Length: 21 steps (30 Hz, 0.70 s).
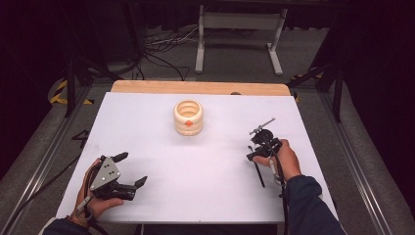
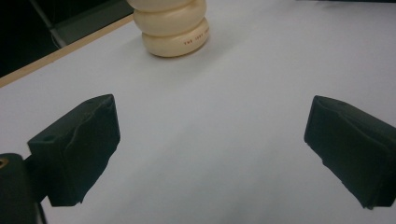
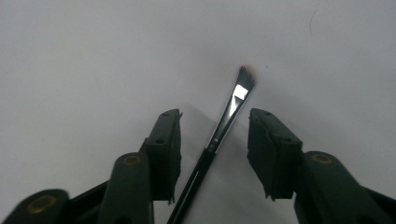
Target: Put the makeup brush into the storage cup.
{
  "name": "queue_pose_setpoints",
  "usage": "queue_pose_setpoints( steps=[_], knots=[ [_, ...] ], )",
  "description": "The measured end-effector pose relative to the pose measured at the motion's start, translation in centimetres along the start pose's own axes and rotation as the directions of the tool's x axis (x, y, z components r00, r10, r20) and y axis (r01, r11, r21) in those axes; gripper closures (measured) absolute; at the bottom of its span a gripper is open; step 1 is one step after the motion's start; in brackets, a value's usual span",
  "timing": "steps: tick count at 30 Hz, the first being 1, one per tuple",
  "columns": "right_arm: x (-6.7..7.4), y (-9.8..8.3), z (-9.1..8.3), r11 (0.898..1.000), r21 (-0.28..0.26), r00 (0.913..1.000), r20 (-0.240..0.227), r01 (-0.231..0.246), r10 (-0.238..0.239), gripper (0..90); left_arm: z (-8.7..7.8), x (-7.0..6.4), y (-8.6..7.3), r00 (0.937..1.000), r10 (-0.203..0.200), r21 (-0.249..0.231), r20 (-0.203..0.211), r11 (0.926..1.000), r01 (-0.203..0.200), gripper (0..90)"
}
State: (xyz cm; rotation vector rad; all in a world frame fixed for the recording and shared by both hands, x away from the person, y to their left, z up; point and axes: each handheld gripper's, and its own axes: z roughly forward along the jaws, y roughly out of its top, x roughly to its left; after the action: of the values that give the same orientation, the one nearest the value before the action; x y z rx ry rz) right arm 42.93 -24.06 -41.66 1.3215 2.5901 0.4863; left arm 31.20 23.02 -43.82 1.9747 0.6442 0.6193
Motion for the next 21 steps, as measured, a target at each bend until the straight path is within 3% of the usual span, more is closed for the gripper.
queue_pose_setpoints(
  steps=[4,9,14,15,21],
  knots=[
    [-0.5,0.4,0.7,0.999,0.042,0.9998,0.013,-0.016,0.016,61.7,0.0,0.1,0.0,1.0000,-0.004,-0.003,0.003,1.0000,0.004,4.3],
    [-0.8,0.7,0.9,0.998,0.055,0.9997,0.006,-0.023,0.023,67.1,0.3,0.1,-0.1,0.9998,-0.016,0.005,0.013,0.9999,0.016,4.5],
    [-0.4,1.0,0.9,0.998,0.068,0.9998,0.020,-0.001,0.000,74.9,0.4,0.0,0.0,0.9997,-0.020,0.016,0.017,0.9997,0.020,4.5],
    [-0.1,1.1,1.0,0.997,0.075,0.9997,0.019,0.014,-0.016,81.6,0.4,0.0,0.0,0.9996,-0.023,0.016,0.019,0.9996,0.022,4.5],
    [0.1,1.0,1.0,0.997,0.074,0.9992,0.019,0.032,-0.034,84.0,0.3,0.0,0.0,0.9997,-0.023,0.011,0.011,0.9997,0.022,4.6]
  ],
)
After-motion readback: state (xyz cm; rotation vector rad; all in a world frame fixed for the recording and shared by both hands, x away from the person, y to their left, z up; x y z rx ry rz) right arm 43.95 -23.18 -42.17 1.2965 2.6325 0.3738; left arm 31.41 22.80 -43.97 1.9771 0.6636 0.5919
